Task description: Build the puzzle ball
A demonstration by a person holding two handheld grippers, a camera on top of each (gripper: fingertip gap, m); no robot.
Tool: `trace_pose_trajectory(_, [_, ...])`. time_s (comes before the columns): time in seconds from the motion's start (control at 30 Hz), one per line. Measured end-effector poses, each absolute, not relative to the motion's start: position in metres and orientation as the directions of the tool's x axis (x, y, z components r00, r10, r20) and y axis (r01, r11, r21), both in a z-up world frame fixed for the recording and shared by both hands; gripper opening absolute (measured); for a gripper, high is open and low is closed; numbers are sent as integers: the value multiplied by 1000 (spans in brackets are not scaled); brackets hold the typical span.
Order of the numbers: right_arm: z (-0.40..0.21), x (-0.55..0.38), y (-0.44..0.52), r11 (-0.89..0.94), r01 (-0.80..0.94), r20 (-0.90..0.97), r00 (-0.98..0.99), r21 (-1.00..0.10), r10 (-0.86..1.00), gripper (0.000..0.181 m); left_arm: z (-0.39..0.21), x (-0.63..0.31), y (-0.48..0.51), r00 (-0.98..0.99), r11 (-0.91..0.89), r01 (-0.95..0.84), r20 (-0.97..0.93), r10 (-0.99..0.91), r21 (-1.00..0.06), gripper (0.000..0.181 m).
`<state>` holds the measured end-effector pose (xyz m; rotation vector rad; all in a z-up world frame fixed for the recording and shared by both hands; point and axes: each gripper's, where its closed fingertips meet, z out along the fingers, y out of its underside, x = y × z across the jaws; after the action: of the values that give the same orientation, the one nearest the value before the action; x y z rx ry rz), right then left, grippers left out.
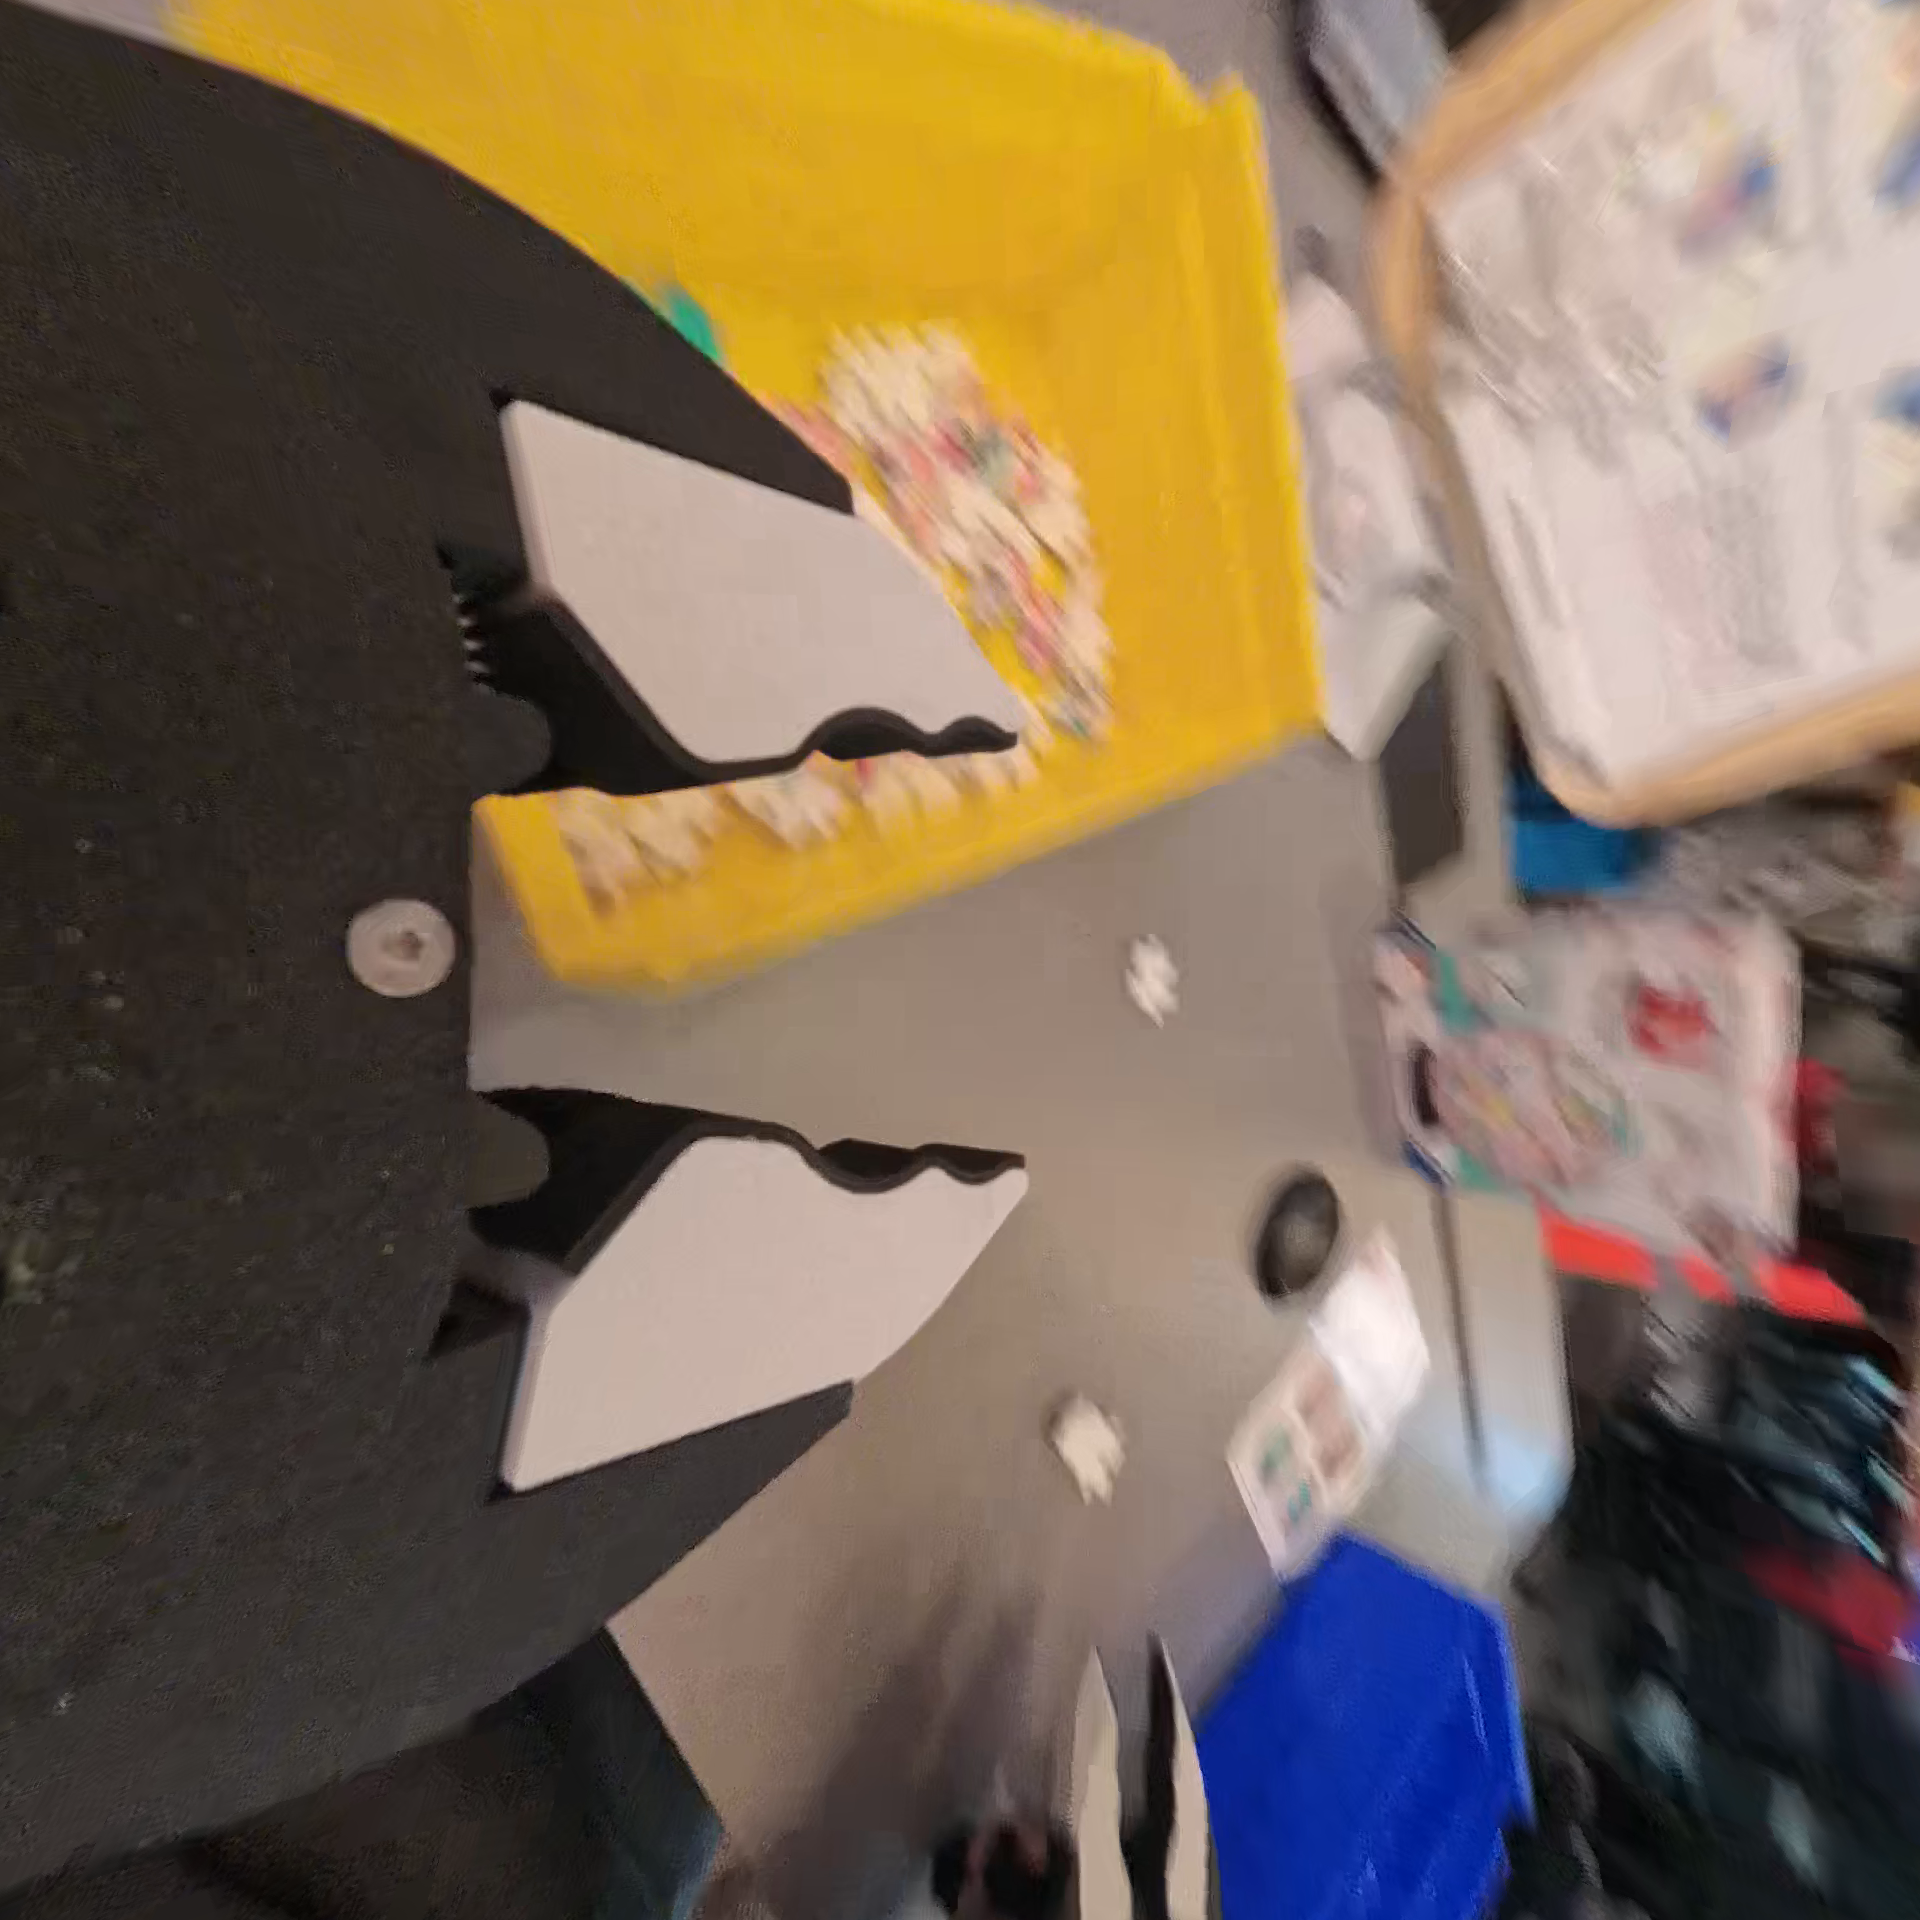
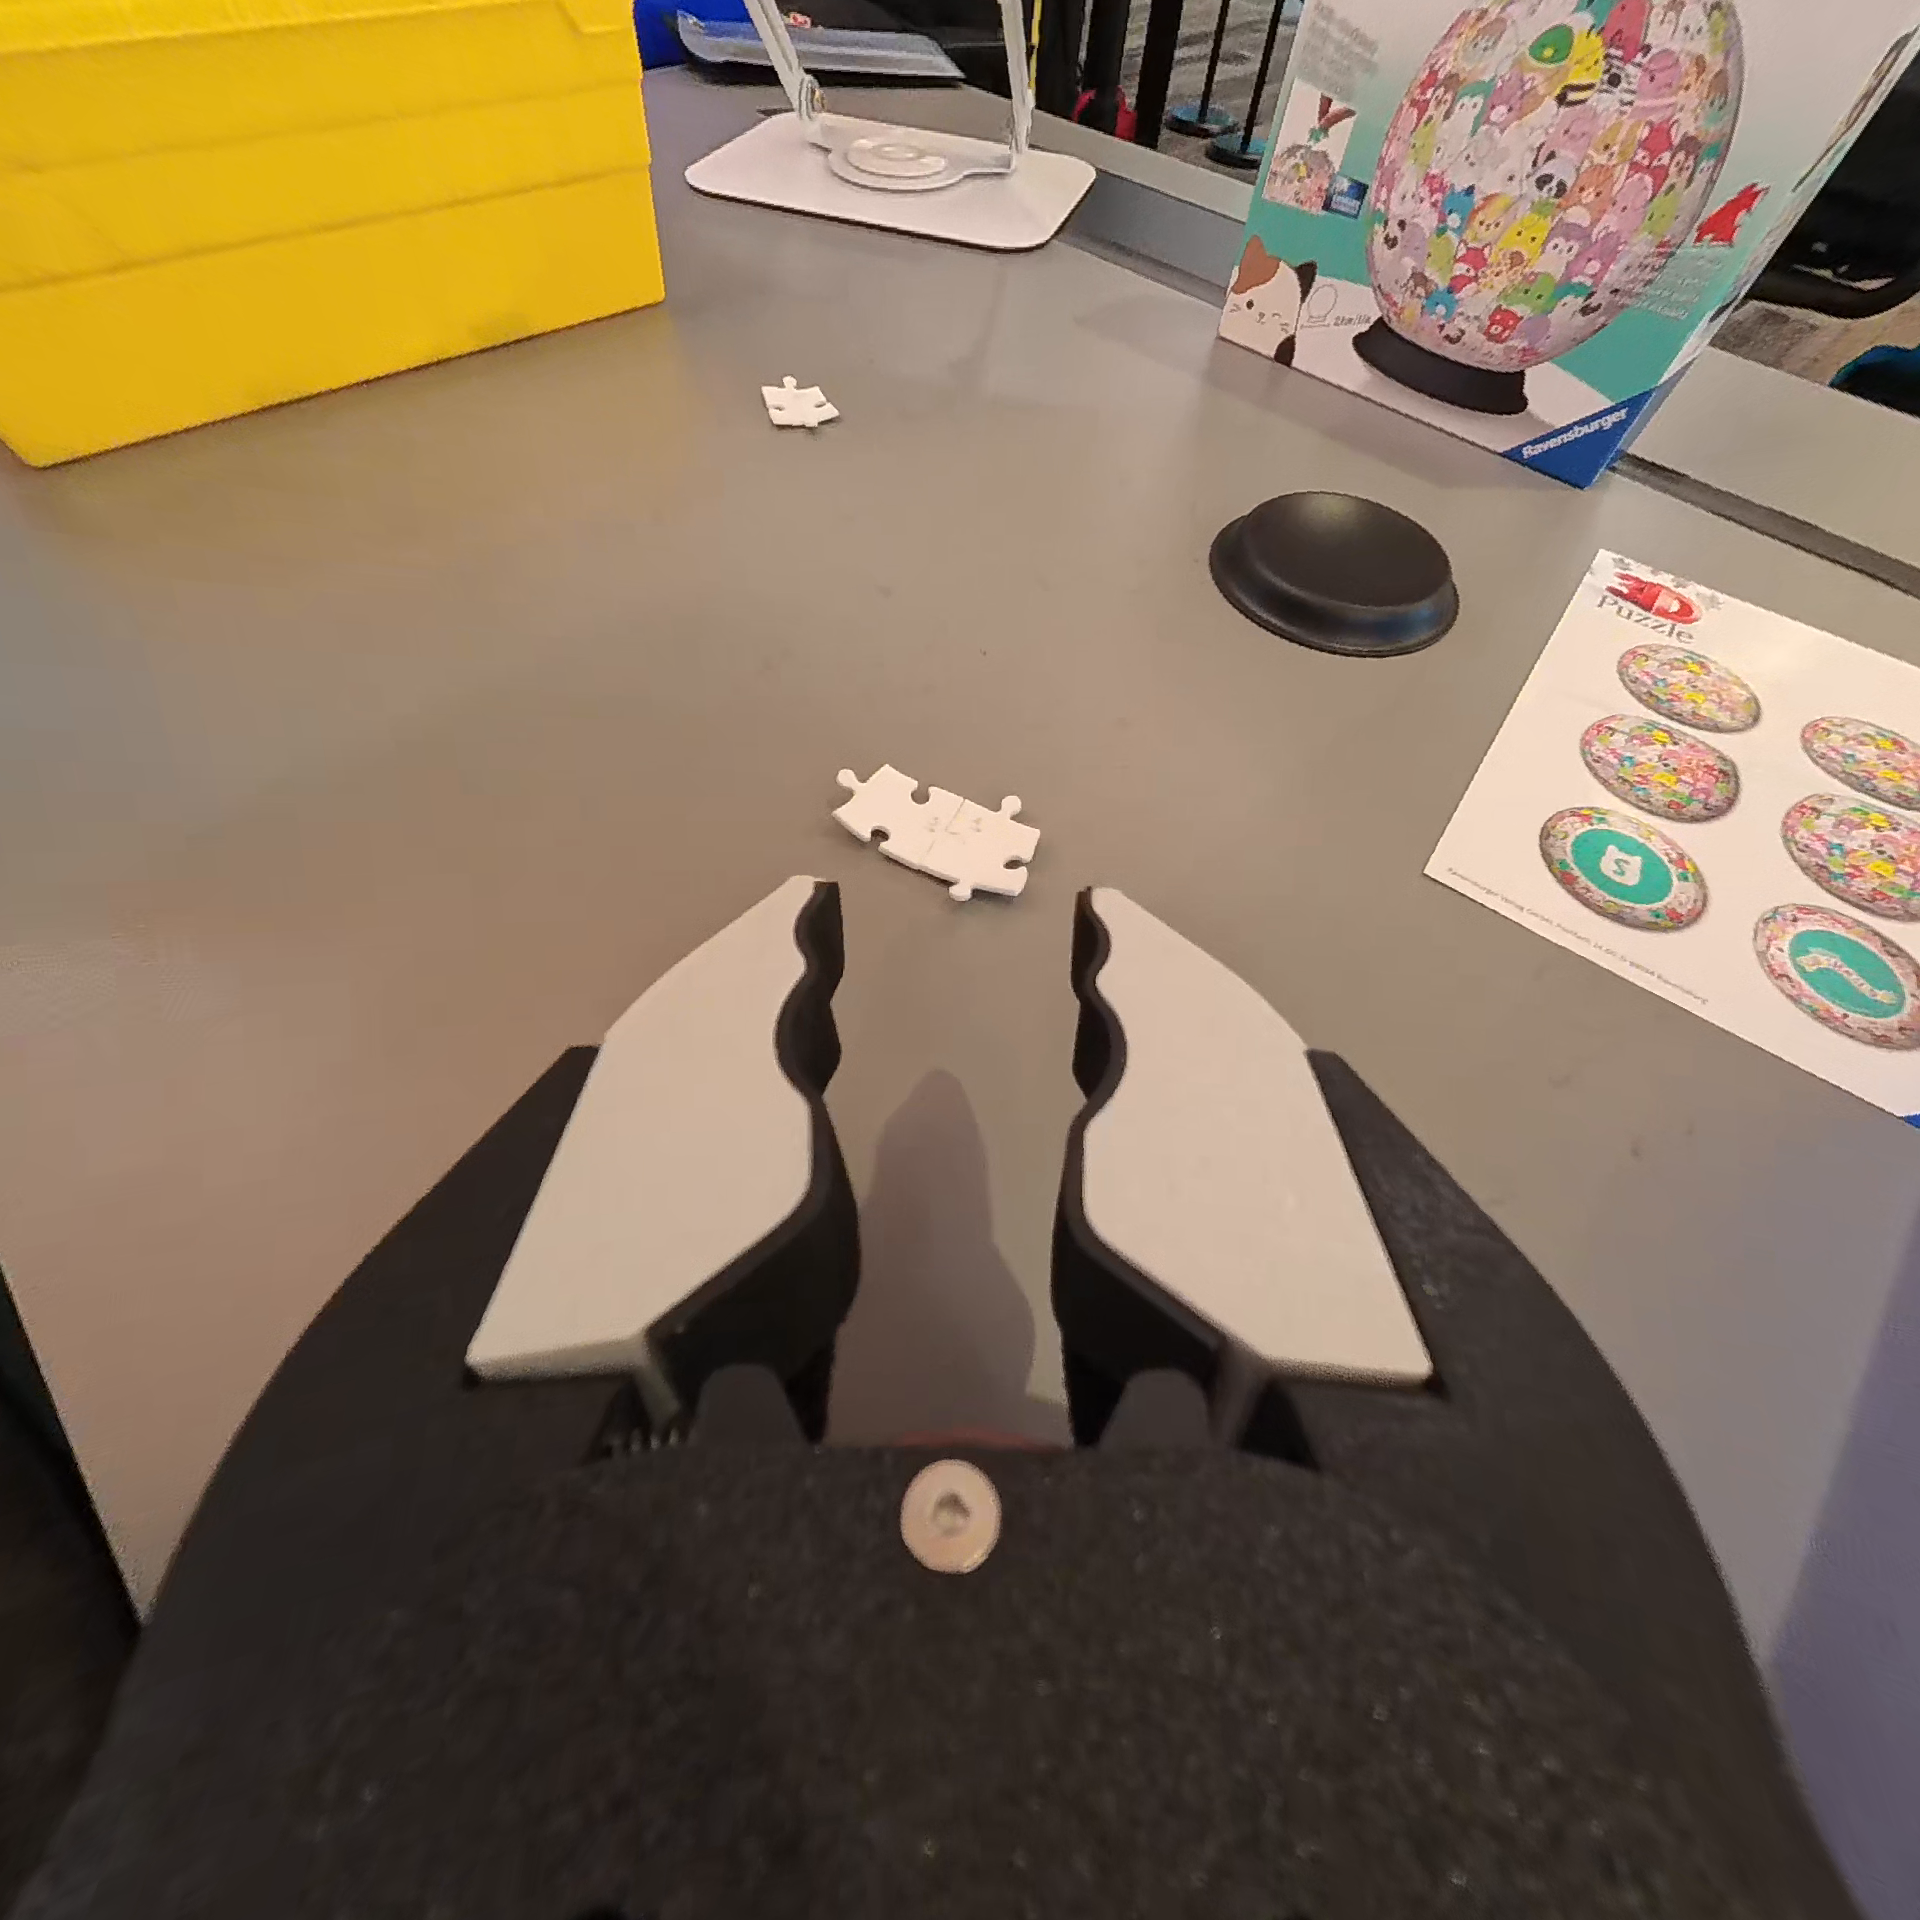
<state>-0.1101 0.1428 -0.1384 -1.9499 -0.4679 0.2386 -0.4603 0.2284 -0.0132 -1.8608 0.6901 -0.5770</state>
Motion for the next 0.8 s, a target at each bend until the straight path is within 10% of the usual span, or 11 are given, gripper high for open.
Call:
trace_pose_trajectory(0.2, [-138, -115, 147, -337, 226, 52, 889, -914, 454, 40, -75, -549, 308, 874, -587, -314, 15, -486, -746, 65])
trace_pose_trajectory(0.5, [-133, -115, 154, -313, 195, 24, 879, -930, 476, 39, -177, -527, 316, 635, -555, -727, -89, -767, -404, 65])
trace_pose_trajectory(0.8, [-135, -114, 157, -335, 180, -2, 879, -925, 477, 37, -178, -538, 327, 660, -595, -677, 1, -752, -433, 65])
